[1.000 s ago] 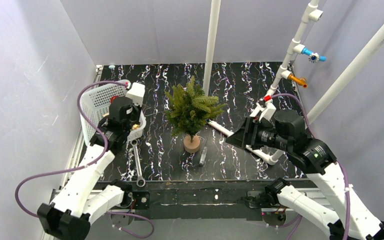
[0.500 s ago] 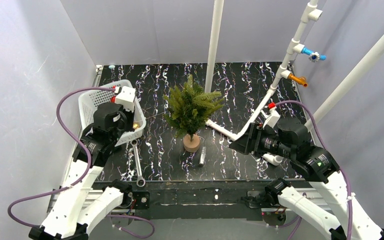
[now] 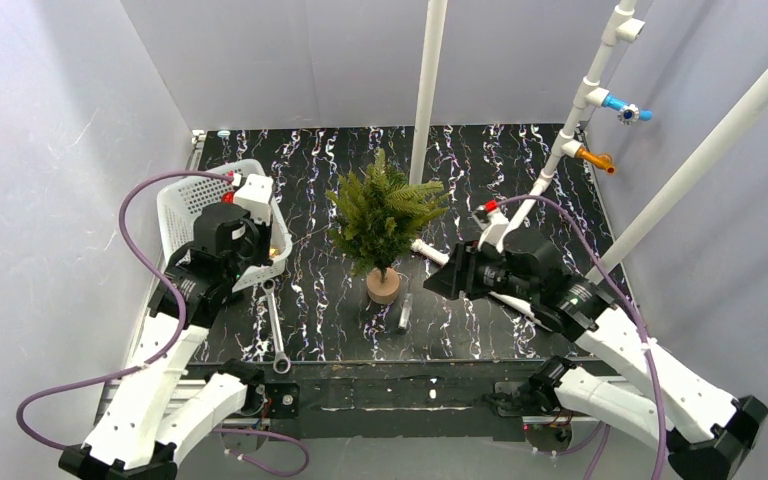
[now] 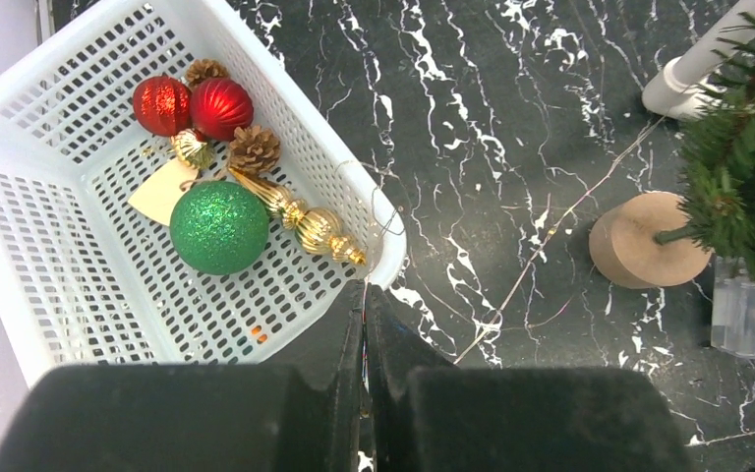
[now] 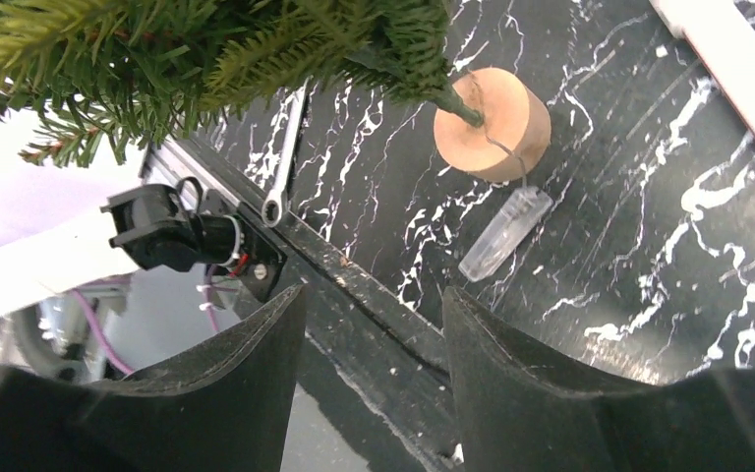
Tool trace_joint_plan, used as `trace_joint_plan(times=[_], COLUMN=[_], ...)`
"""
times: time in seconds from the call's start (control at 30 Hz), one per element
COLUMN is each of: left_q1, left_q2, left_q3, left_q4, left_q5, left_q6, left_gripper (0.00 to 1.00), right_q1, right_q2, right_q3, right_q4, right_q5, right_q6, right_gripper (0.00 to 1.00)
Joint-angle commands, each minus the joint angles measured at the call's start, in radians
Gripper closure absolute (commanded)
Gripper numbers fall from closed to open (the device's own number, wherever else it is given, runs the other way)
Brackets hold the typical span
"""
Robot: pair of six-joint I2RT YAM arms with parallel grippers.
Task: Decorate the small christmas tree
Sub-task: Wrap the decoration item around the Christmas tree.
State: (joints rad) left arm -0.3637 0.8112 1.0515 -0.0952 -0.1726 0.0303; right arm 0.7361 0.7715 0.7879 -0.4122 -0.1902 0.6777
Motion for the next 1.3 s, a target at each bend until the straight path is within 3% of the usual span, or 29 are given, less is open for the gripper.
trace_joint_plan(times=[0.0,0.33,0.53,0.77,1.07,1.27], left_q1=[-0.003,-0.003,-0.003,-0.003,-0.003,-0.004], left_q2=[0.026,0.078,0.079,0.096,0.075,0.071], left_q3=[0.016,0.077,0.144,0.198,0.173,0.168], left_q4=[-0.032,-0.165,-0.206,-0.227,-0.228,-0.227], left_q5=[-0.074,-0.226,-0.214,-0.132,-0.119,-0.107], left_q6=[0.013,-0.012,-0.023,-0.063,-0.084,-0.085], left_gripper=[1.0,1.0,1.0,1.0,1.0,1.0], right_q1=[0.109,0.276,0.323,0.322,0.279,0.279], right_q2=[0.065,0.081,0.154,0.2,0.334,0.421], right_q3=[0.005,-0.235,-0.271,-0.278,-0.251,-0.245], right_q4=[0.19,0.497,0.605,0.645,0.675,0.628], right_q5=[0.114,0.408,0.469,0.685,0.628,0.565], right_q6=[-0.121,-0.14,-0.14,-0.185,-0.196,-0.071], right_gripper=[0.39,0.42,0.43,0.39,0.38,0.37])
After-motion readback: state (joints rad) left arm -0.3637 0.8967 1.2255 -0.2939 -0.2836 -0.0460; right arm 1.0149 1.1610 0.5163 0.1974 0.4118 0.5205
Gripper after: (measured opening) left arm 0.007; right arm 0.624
